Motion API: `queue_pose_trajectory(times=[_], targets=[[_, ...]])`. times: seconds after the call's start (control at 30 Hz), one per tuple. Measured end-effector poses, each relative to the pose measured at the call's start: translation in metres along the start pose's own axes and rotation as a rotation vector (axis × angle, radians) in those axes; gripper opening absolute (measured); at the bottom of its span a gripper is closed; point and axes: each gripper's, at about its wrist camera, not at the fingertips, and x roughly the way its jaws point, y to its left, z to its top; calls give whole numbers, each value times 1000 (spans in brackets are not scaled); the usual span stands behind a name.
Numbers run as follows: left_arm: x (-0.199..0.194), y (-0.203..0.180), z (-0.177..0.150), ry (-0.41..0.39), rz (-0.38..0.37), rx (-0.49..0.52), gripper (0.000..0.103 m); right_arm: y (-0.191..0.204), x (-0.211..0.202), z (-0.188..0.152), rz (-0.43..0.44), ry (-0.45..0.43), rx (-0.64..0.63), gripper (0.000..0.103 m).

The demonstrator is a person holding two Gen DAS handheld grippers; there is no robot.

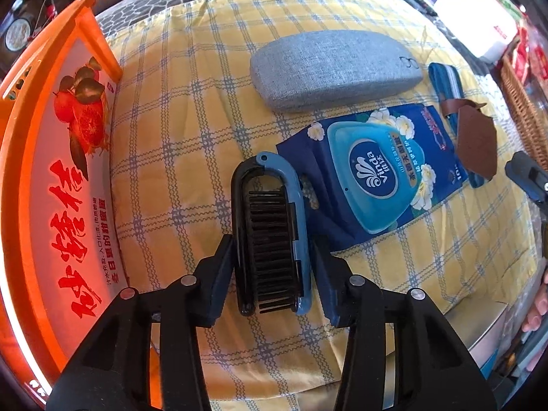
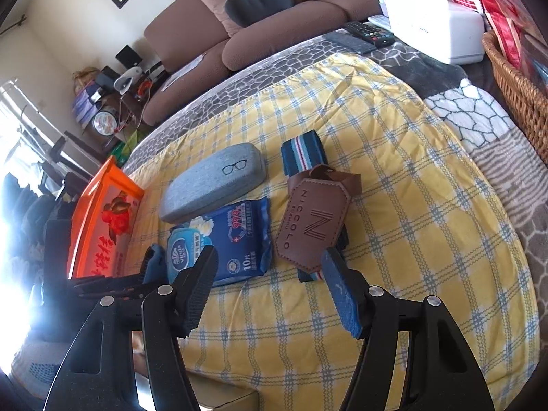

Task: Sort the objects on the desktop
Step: 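Grasp the hairbrush with the left tool while the right tool grasps the striped strap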

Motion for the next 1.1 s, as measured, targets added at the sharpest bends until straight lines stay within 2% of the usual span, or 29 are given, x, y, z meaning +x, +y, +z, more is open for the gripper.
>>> queue_pose_trajectory(times=[0.07,0.1,0.23,0.37,0.43,0.57,0.63,0.7,0.73,0.8,0.83,0.87,1.0,1.1], targets=[[0,1,-1,-15,-7,8,39,-8,-1,2,-7,-5,27,66],[-2,1,-2,-28,-23,14,35,-12,-1,2,-13,-6,37,67],[-8,9,-10,-77,-113,-12,35,-20,-1,5,-50,-10,41,75],[-9,14,-23,-96,-173,-60,35,-18,7,14,-99,-2,12,80],[-7,10,-28,-99,-146,-49,35,-15,15,19,-142,15,-25,80],[-5,-13,-22,-99,-48,36,37,-8,38,20,-184,66,-79,80],[-4,-15,-20,-88,-40,48,38,-4,48,21,-213,80,-105,80],[-4,-14,-18,-75,-65,47,39,0,57,26,-235,94,-129,80],[-4,-14,-17,-69,-67,58,38,2,63,27,-246,112,-144,77],[-5,-10,-18,-69,-83,63,36,5,74,28,-288,157,-180,65],[-6,-7,-19,-75,-88,51,36,8,74,28,-306,152,-209,46],[-7,-6,-20,-86,-93,42,36,10,76,27,-315,157,-231,40],[-13,-3,-26,-115,-114,19,36,11,72,26,-332,149,-258,33],[-20,-4,-26,-131,-126,16,35,13,61,28,-321,135,-256,20]])
